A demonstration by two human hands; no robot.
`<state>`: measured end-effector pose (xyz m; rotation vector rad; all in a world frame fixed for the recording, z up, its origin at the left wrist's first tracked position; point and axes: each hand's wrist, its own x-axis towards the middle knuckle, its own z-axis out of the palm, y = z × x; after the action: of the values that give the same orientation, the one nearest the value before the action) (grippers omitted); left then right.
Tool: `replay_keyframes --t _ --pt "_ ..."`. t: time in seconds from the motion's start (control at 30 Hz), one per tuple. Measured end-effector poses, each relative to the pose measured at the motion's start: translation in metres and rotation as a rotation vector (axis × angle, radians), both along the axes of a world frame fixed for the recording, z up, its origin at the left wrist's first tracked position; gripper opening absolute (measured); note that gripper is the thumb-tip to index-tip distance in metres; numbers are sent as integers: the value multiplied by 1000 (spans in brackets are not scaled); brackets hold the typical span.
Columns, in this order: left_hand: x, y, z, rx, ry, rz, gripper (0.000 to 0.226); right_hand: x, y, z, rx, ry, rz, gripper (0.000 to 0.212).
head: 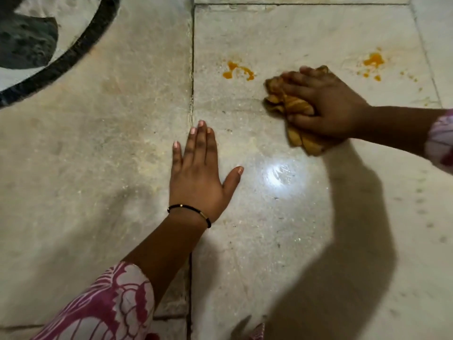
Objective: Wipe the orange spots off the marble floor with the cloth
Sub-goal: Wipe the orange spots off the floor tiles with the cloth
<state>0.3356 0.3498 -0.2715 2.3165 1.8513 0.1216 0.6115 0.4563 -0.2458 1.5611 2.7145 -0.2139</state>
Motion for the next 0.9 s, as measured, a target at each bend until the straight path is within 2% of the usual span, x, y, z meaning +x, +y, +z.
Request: replay_keyframes --t 0.1,0.17,0.3,0.37,0.47,0.6,0.73,0.83,0.9 --pt "1 1 1 7 6 -3 83 -61 -8 -5 37 18 -90 75" --pt "0 1 2 3 -3 0 84 -84 -44 -6 17 46 -11 72" --pt "0 0 2 14 -12 -8 83 -44 -86 -1 37 126 64 66" --pt "0 0 0 18 -18 -2 83 -15 -62 0 38 183 -55 65" --pt "1 0 1 17 -17 0 83 6 11 -6 54 171 -238 63" --pt "1 0 1 22 -7 6 82 -54 94 -7 68 108 -372 75" --pt "2 0 2 14 -20 3 81 -114 83 0 -38 130 -117 84" --pt "1 1 1 16 -31 4 81 -87 31 -2 -44 207 149 70" --pt "1 0 0 20 -44 6 82 -47 14 -3 -61 283 216 61"
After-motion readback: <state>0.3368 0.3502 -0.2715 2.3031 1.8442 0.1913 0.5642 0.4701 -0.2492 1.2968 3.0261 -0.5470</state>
